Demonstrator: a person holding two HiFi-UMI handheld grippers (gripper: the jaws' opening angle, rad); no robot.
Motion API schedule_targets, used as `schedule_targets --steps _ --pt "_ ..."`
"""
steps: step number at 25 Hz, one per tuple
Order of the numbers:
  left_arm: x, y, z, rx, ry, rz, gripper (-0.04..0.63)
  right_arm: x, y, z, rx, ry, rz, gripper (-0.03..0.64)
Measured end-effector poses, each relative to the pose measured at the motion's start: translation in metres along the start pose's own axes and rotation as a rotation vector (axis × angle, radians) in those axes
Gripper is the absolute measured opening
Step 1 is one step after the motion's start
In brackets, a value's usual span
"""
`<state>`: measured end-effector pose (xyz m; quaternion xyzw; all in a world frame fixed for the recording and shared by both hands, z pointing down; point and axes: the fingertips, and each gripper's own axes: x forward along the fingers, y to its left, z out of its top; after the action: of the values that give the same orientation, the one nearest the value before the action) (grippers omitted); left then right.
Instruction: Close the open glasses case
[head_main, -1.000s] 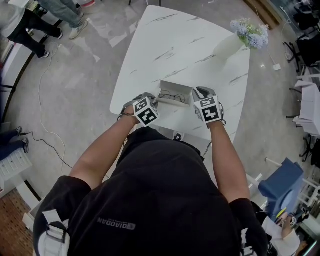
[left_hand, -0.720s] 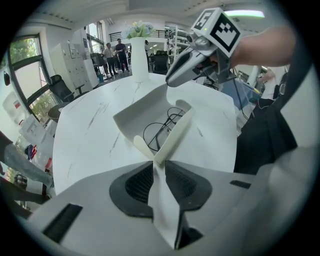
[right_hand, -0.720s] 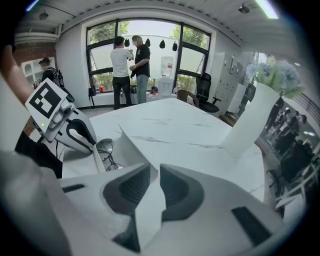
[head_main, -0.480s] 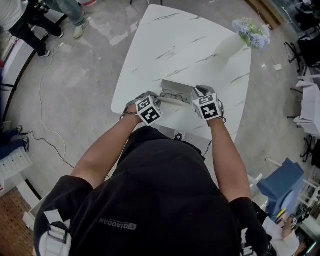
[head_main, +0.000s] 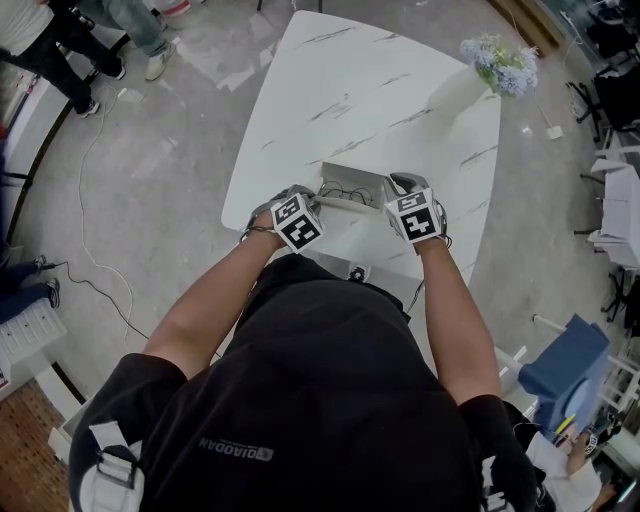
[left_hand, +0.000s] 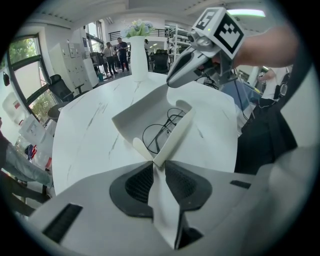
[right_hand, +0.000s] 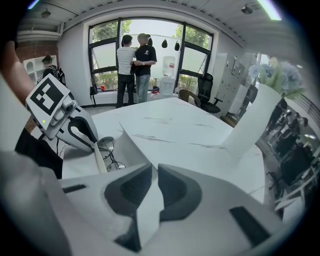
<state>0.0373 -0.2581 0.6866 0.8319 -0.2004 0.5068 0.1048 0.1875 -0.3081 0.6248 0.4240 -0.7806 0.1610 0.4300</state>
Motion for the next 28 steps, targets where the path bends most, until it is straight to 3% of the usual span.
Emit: schedule_targets --steps 28 --pt "0.000 -0.002 -0.001 -0.023 0.009 -0.018 0.081 -0.014 0.016 -0.011 0.028 -0.026 0.021 0.041"
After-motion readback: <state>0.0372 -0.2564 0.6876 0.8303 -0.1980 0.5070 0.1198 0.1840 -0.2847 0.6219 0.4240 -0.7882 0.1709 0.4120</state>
